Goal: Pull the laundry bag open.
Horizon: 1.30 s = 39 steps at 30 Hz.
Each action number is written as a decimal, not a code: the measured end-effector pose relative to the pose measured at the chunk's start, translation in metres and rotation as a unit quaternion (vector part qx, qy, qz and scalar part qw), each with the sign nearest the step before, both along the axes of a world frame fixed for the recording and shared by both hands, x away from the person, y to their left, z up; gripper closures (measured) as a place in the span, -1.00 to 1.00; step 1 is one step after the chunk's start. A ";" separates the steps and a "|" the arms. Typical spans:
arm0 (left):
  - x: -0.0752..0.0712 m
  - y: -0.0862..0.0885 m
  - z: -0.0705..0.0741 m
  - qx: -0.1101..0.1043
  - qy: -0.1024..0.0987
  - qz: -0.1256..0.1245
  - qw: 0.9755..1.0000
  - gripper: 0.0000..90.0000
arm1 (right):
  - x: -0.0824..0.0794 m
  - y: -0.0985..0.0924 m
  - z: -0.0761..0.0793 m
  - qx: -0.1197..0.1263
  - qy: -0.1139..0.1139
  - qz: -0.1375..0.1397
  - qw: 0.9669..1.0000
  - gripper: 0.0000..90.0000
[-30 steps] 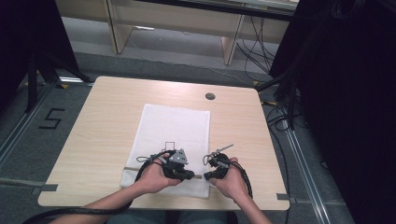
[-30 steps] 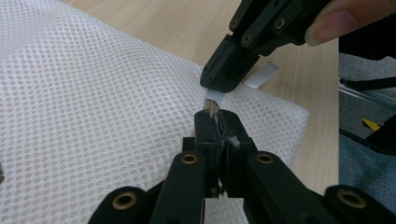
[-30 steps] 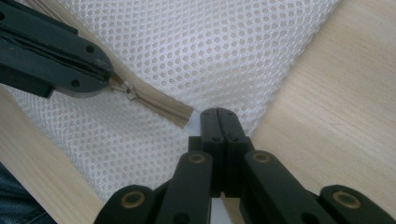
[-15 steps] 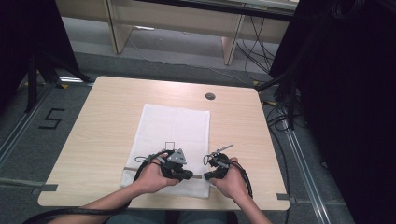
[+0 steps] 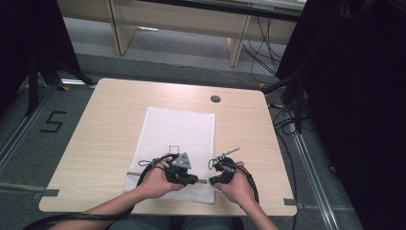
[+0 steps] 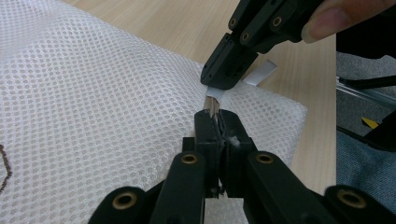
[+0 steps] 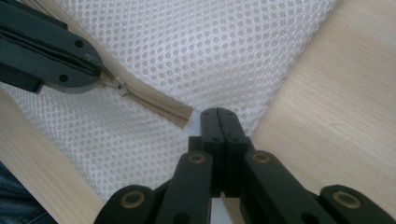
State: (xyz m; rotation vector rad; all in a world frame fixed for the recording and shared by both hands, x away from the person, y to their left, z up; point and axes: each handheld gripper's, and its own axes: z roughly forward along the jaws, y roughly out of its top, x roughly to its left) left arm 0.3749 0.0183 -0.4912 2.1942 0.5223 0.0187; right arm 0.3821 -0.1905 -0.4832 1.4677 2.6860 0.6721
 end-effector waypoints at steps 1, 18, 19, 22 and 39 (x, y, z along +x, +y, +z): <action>0.000 0.000 0.000 -0.001 0.000 0.000 1.000 0.94 | 0.000 0.000 0.000 0.000 0.000 0.000 1.000 1.00; 0.000 0.007 0.003 -0.004 0.000 0.001 1.000 0.94 | 0.000 0.000 0.000 -0.002 0.001 0.000 1.000 1.00; 0.000 0.007 0.004 -0.003 0.000 0.000 1.000 0.94 | 0.000 0.000 0.000 -0.002 0.001 0.000 1.000 1.00; 0.000 0.007 0.003 -0.003 -0.001 -0.001 1.000 0.94 | 0.000 0.000 0.000 -0.001 0.001 0.000 1.000 1.00; 0.000 0.010 0.005 -0.001 -0.006 -0.002 1.000 0.94 | 0.000 0.000 0.000 -0.002 0.003 -0.004 1.000 1.00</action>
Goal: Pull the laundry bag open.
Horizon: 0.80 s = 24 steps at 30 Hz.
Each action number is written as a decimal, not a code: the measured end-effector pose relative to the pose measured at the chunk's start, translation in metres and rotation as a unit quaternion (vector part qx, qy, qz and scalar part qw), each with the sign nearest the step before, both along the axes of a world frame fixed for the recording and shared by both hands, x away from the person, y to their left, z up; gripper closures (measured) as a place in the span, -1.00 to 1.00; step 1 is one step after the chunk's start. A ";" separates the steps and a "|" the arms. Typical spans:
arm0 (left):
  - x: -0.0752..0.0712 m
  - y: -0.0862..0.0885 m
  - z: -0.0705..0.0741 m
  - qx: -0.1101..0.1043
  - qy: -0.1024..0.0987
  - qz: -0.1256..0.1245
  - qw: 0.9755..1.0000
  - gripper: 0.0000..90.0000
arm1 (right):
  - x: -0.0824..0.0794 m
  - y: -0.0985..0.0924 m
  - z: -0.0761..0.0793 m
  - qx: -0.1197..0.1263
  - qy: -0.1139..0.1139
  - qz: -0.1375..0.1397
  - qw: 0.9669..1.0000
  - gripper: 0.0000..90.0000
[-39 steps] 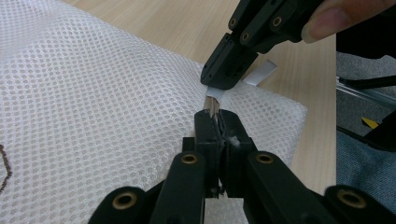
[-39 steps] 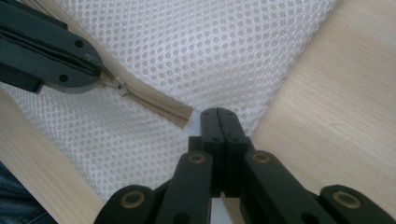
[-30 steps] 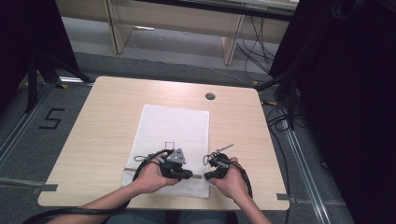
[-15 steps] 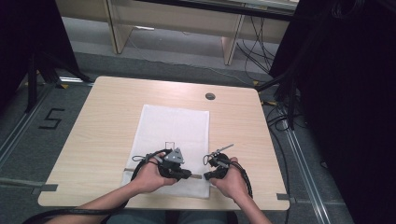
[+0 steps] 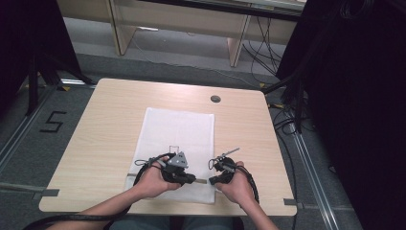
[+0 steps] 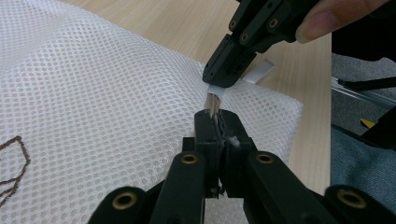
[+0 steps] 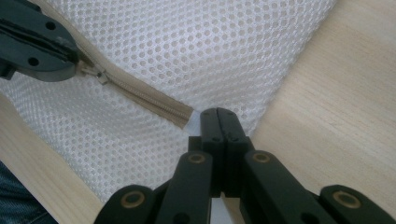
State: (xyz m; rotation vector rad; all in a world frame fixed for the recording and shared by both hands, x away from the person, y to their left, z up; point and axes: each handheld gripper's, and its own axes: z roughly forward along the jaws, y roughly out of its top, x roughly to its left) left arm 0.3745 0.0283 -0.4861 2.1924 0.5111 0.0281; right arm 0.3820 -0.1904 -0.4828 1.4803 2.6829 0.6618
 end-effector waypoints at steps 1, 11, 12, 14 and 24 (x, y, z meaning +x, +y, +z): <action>0.000 0.000 0.000 0.000 0.001 0.001 1.000 0.94 | 0.000 0.000 0.000 0.000 0.000 0.000 1.000 1.00; -0.001 0.004 0.001 -0.003 0.003 0.003 1.000 0.94 | 0.000 0.000 0.000 0.001 0.001 0.002 1.000 1.00; -0.002 0.004 0.001 -0.002 0.004 0.007 1.000 0.94 | 0.000 0.000 0.000 0.002 0.001 0.001 1.000 1.00; -0.001 0.004 0.001 0.001 0.000 0.003 1.000 0.94 | 0.000 0.000 0.000 0.001 0.001 0.002 1.000 1.00; -0.001 0.009 0.002 -0.005 0.001 0.005 1.000 0.94 | 0.001 -0.001 -0.001 0.004 -0.002 0.004 1.000 1.00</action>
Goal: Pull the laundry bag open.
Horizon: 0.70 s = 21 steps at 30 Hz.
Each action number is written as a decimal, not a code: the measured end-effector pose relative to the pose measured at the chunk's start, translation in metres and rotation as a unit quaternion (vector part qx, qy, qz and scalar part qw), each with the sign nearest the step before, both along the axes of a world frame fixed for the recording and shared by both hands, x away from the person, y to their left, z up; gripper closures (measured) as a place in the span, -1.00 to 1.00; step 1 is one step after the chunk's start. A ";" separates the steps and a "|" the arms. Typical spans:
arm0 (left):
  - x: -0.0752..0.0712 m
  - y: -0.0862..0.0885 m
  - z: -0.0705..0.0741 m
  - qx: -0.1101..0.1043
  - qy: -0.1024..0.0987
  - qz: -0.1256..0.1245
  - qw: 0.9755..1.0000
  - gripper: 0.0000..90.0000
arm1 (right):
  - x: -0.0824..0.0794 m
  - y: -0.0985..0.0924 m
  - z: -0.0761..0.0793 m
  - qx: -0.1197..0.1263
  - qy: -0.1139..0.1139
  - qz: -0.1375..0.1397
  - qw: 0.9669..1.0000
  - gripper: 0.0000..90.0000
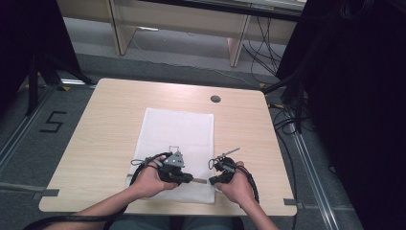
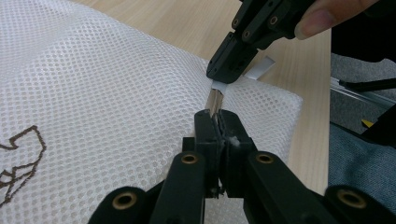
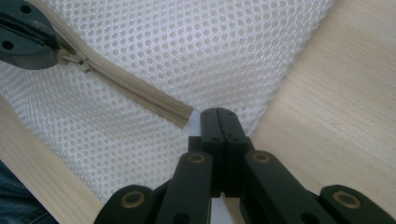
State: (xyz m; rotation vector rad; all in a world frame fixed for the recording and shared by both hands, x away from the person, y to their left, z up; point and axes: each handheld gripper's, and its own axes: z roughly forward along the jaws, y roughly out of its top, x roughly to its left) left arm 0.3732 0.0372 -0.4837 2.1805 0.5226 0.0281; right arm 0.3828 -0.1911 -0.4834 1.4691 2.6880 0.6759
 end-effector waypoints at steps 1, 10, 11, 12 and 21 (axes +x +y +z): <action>0.000 0.000 0.000 -0.002 0.003 0.001 1.000 0.94 | 0.000 0.000 0.000 0.000 0.000 0.000 1.000 1.00; 0.000 0.001 0.000 0.000 0.005 0.003 1.000 0.94 | 0.000 0.000 0.000 0.001 0.002 -0.001 1.000 1.00; 0.000 0.001 0.000 0.001 0.004 0.004 1.000 0.94 | 0.000 0.000 0.000 0.002 0.002 0.000 1.000 1.00; 0.000 0.000 0.000 -0.001 0.005 0.002 1.000 0.94 | 0.000 0.000 0.000 0.002 0.002 -0.001 1.000 1.00; -0.002 0.000 0.001 0.000 0.004 0.003 1.000 0.94 | 0.000 0.000 0.000 0.002 0.002 0.000 1.000 1.00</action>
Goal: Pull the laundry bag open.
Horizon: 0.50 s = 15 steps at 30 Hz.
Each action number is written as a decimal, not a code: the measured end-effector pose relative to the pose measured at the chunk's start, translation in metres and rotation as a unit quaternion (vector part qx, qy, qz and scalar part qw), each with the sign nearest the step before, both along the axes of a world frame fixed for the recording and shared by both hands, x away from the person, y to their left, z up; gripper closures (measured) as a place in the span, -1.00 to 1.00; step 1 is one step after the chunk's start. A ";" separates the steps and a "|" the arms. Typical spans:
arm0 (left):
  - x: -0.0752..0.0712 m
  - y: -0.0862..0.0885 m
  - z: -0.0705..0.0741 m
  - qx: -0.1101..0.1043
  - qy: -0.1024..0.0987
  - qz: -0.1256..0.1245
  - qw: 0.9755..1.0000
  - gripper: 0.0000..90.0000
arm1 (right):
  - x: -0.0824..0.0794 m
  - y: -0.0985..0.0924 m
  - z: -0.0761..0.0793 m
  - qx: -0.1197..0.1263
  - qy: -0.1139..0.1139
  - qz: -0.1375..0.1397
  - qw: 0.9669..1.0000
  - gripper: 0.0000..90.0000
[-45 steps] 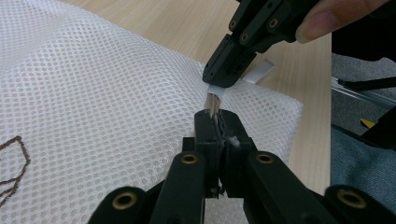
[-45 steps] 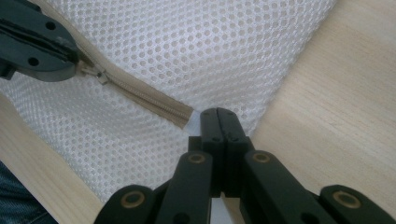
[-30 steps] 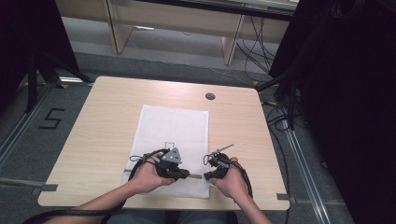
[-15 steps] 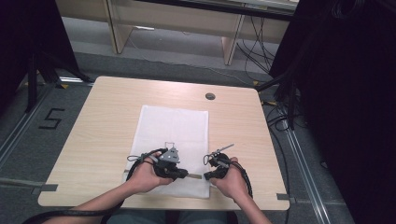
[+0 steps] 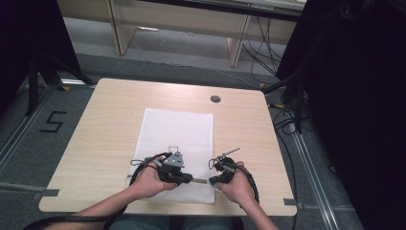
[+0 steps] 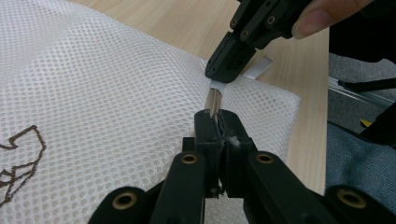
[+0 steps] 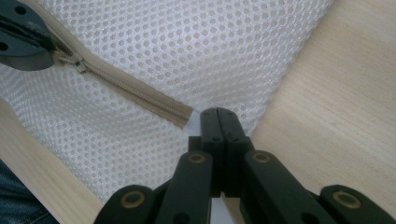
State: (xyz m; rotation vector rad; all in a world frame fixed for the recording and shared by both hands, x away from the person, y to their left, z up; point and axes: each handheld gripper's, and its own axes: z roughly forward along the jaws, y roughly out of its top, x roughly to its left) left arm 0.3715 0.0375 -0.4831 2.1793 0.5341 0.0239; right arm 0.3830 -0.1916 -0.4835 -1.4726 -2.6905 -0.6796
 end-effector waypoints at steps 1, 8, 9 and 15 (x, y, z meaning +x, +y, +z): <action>0.000 0.000 0.000 -0.003 0.001 -0.001 1.000 0.94 | 0.000 0.000 0.000 0.000 0.000 0.000 1.000 1.00; -0.001 0.004 0.002 -0.002 -0.005 0.000 1.000 0.94 | 0.000 0.000 0.000 0.000 0.000 -0.001 1.000 1.00; 0.000 0.006 0.002 0.002 -0.008 -0.004 1.000 0.94 | 0.000 0.000 0.000 0.000 0.000 0.000 1.000 1.00; -0.001 0.008 0.002 -0.002 -0.003 0.002 1.000 0.94 | 0.000 0.000 0.000 0.000 0.000 -0.001 1.000 1.00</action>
